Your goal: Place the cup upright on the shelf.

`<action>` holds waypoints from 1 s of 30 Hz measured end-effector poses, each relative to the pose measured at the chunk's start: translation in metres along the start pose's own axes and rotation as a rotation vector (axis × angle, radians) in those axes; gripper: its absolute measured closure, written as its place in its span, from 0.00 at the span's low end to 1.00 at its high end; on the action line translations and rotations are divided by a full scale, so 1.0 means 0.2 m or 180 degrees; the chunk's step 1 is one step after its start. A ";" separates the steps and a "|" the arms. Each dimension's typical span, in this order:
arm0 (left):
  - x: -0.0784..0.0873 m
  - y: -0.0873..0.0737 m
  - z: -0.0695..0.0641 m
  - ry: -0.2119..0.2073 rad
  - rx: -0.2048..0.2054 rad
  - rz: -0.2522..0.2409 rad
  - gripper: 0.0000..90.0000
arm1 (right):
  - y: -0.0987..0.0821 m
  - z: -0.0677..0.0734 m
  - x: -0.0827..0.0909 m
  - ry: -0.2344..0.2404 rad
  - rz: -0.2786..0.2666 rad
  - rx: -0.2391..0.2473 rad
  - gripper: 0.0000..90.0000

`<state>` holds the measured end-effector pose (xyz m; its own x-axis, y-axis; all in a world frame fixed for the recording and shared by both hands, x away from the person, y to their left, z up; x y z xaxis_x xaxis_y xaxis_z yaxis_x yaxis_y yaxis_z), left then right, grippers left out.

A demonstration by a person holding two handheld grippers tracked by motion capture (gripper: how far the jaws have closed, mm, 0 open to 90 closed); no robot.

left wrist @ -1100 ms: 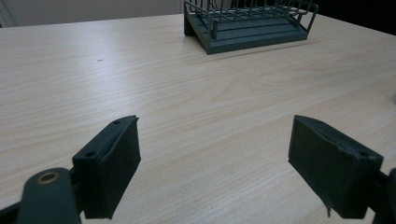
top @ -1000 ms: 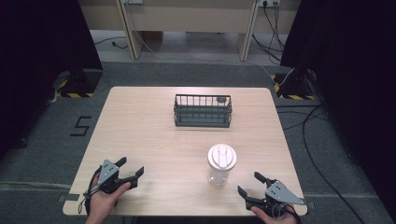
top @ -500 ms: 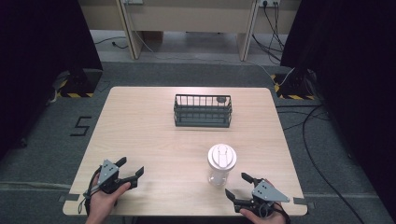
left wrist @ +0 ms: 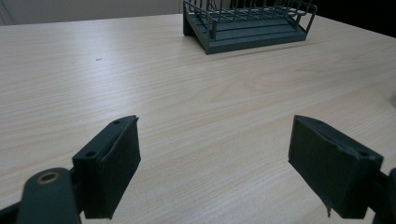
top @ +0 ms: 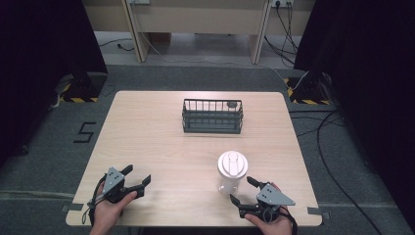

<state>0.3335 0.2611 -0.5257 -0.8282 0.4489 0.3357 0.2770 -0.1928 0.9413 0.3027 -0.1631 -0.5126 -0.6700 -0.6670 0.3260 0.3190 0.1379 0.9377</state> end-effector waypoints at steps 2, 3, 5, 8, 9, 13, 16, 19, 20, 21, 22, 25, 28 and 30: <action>0.00 0.00 0.00 -0.0001 -0.0001 -0.0001 0.18 | 0.01 0.00 -0.03 -0.0003 0.0000 0.0023 0.17; 0.00 0.00 0.00 0.0000 0.0003 -0.0001 0.18 | 0.02 0.00 -0.03 0.0001 0.0005 0.0019 0.17; 0.00 0.00 0.00 0.0000 0.0005 -0.0001 0.18 | 0.02 0.00 -0.04 -0.0001 0.0002 0.0023 0.17; 0.00 0.00 0.00 -0.0003 0.0001 0.0000 0.18 | 0.03 0.00 -0.08 0.0003 -0.0005 0.0033 0.17; 0.00 0.00 0.00 -0.0003 0.0001 -0.0002 0.18 | 0.03 0.00 -0.08 0.0003 -0.0005 0.0033 0.17; 0.00 0.00 0.00 -0.0004 0.0001 -0.0002 0.18 | 0.04 0.00 -0.10 0.0016 0.0008 0.0042 0.16; 0.00 0.00 0.00 -0.0006 0.0000 -0.0003 0.18 | 0.04 0.00 -0.12 0.0010 0.0012 0.0055 0.16; 0.00 0.00 0.00 -0.0008 -0.0002 -0.0002 0.18 | 0.04 0.00 -0.14 0.0002 0.0038 0.0069 0.16; 0.00 0.00 0.00 -0.0009 -0.0002 -0.0002 0.18 | 0.04 0.00 -0.15 -0.0004 0.0036 0.0070 0.16; 0.00 0.00 0.00 -0.0009 -0.0002 -0.0002 0.18 | 0.04 -0.01 -0.16 -0.0009 0.0040 0.0067 0.16; 0.00 0.00 0.00 -0.0010 -0.0003 -0.0002 0.18 | 0.04 0.00 -0.16 -0.0008 0.0038 0.0059 0.15; 0.00 0.00 0.00 -0.0012 -0.0003 -0.0004 0.18 | 0.04 0.00 -0.19 -0.0014 0.0028 0.0078 0.14; 0.00 0.00 0.00 -0.0017 -0.0004 -0.0005 0.18 | 0.04 -0.01 -0.21 -0.0012 -0.0009 0.0053 0.15; 0.00 0.00 0.00 -0.0018 -0.0004 -0.0007 0.18 | 0.04 0.00 -0.22 -0.0011 -0.0018 0.0048 0.15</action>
<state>0.3333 0.2605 -0.5255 -0.8260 0.4543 0.3337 0.2745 -0.1929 0.9420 0.3353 -0.1334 -0.5192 -0.6742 -0.6652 0.3210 0.3050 0.1451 0.9412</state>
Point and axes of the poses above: each handheld gripper's, and its own axes: x roughly backward along the jaws, y roughly out of its top, z roughly to its left, the point moved 3 cm from there along -x, roughly forward along the jaws, and after that the axes turned 7 degrees about -x, right-handed, at the moved point
